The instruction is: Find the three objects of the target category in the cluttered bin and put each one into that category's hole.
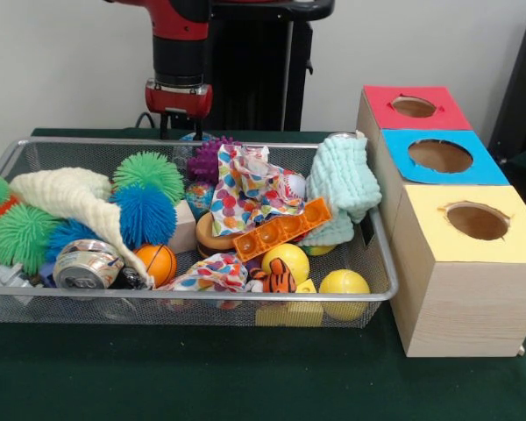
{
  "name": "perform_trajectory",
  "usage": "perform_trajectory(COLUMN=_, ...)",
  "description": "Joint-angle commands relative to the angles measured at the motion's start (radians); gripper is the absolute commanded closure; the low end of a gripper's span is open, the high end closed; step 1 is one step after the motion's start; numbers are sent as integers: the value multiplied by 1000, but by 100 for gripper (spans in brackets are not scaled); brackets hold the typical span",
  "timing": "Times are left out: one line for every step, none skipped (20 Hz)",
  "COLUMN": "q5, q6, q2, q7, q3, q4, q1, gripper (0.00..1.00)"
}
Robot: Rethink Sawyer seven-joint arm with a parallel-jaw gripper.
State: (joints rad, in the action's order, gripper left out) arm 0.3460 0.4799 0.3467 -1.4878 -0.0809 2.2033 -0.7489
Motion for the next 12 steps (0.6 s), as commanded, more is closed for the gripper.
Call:
perform_trajectory(q5=-78, q6=-137, q2=-242, q7=-193, q3=214, q4=-301, q1=29, gripper=0)
perform_trajectory(q5=-79, q6=-147, q2=-253, q7=-184, q3=214, q4=-315, q1=35, gripper=0)
perform_trajectory(q5=-96, q6=-152, q2=-266, q7=-175, q3=197, q4=-333, q1=57, gripper=0)
perform_trajectory(q5=-113, q6=-157, q2=-279, q7=-166, q3=180, q4=-350, q1=79, gripper=0)
perform_trajectory(q5=-121, q6=-138, q2=-296, q7=-163, q3=166, q4=-367, q1=97, gripper=0)
perform_trajectory(q5=-123, q6=-133, q2=-314, q7=-163, q3=163, q4=-381, q1=98, gripper=0)
perform_trajectory(q5=-112, q6=-133, q2=-333, q7=-164, q3=171, q4=-396, q1=85, gripper=0)
perform_trajectory(q5=-79, q6=-121, q2=-361, q7=-176, q3=199, q4=-412, q1=49, gripper=0)
perform_trajectory(q5=-21, q6=-140, q2=-391, q7=-175, q3=249, q4=-431, q1=-12, gripper=0)
perform_trajectory(q5=31, q6=-153, q2=-419, q7=-179, q3=293, q4=-446, q1=-64, gripper=0)
perform_trajectory(q5=128, q6=-148, q2=-449, q7=-188, q3=353, q4=-464, q1=-135, gripper=0)
perform_trajectory(q5=203, q6=-162, q2=-481, q7=-198, q3=405, q4=-480, q1=-195, gripper=0)
